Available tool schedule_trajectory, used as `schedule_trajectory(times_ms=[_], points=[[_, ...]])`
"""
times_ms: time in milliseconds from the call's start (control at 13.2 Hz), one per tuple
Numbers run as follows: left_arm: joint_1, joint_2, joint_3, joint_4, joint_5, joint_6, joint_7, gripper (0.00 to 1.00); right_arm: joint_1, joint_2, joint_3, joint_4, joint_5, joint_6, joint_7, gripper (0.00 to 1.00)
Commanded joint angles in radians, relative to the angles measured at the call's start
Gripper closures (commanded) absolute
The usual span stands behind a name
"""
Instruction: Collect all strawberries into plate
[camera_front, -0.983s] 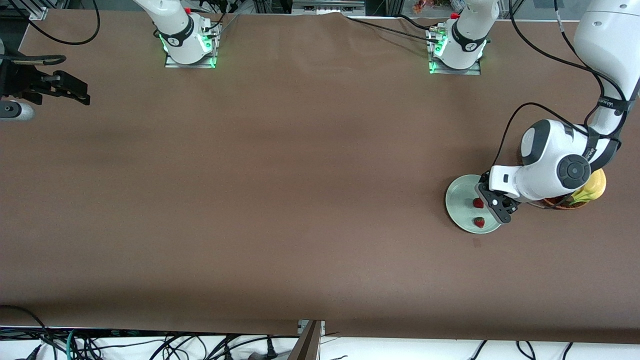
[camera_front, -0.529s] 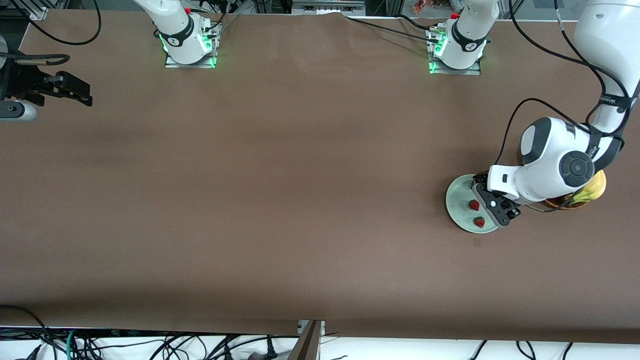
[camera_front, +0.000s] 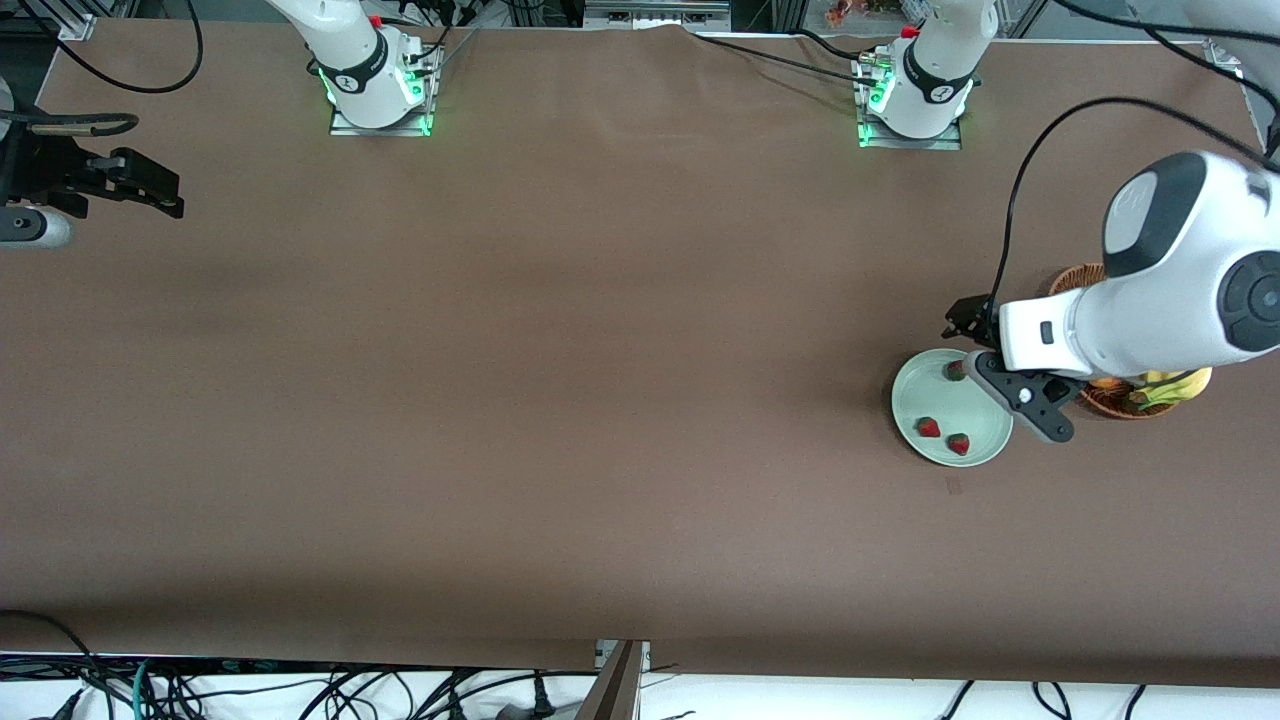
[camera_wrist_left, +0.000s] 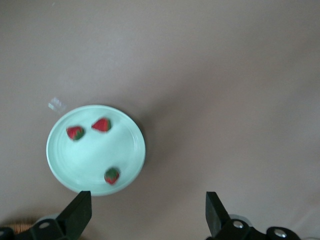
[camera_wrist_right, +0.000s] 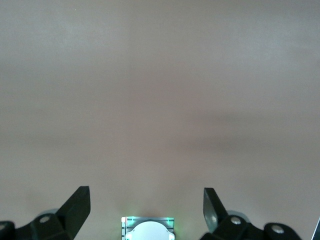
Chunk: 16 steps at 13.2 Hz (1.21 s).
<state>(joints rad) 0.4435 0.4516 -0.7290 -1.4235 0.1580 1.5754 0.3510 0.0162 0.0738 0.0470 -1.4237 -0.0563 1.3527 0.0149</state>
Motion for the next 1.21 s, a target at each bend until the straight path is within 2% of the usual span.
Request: schedule_trajectory(times_ms=[0, 151, 227, 378, 454, 529, 680, 756, 832, 1134], points=[[-0.108, -0.101, 0.045, 0.038, -0.005, -0.066, -0.140, 0.00, -0.001, 0.012, 0.002, 0.029, 0.004, -0.009, -0.003, 0.00], [-0.298, -0.212, 0.281, 0.025, -0.015, -0.081, -0.235, 0.00, -0.001, 0.012, 0.001, 0.029, 0.004, -0.009, -0.003, 0.00], [-0.387, -0.234, 0.400, 0.021, -0.024, -0.075, -0.298, 0.00, -0.001, 0.012, 0.001, 0.029, 0.004, -0.007, -0.003, 0.00], [-0.578, -0.290, 0.663, -0.012, -0.115, -0.045, -0.364, 0.00, -0.001, 0.012, 0.002, 0.029, 0.004, -0.007, -0.004, 0.00], [-0.618, -0.324, 0.741, -0.067, -0.151, -0.026, -0.381, 0.00, -0.001, 0.012, 0.002, 0.029, 0.004, -0.007, -0.004, 0.00], [-0.617, -0.361, 0.770, -0.130, -0.175, -0.003, -0.386, 0.00, -0.001, 0.012, 0.002, 0.029, 0.004, -0.006, -0.004, 0.00], [-0.548, -0.418, 0.748, -0.221, -0.179, 0.050, -0.397, 0.00, -0.001, 0.012, 0.002, 0.029, 0.004, -0.004, -0.004, 0.00], [-0.487, -0.424, 0.675, -0.233, -0.183, 0.055, -0.402, 0.00, -0.001, 0.012, 0.002, 0.029, 0.004, -0.006, -0.004, 0.00], [-0.477, -0.436, 0.651, -0.250, -0.169, 0.066, -0.415, 0.00, -0.001, 0.012, 0.002, 0.029, 0.004, -0.006, -0.004, 0.00], [-0.493, -0.445, 0.663, -0.265, -0.164, 0.092, -0.420, 0.00, 0.001, 0.012, 0.002, 0.029, 0.006, -0.006, -0.003, 0.00]])
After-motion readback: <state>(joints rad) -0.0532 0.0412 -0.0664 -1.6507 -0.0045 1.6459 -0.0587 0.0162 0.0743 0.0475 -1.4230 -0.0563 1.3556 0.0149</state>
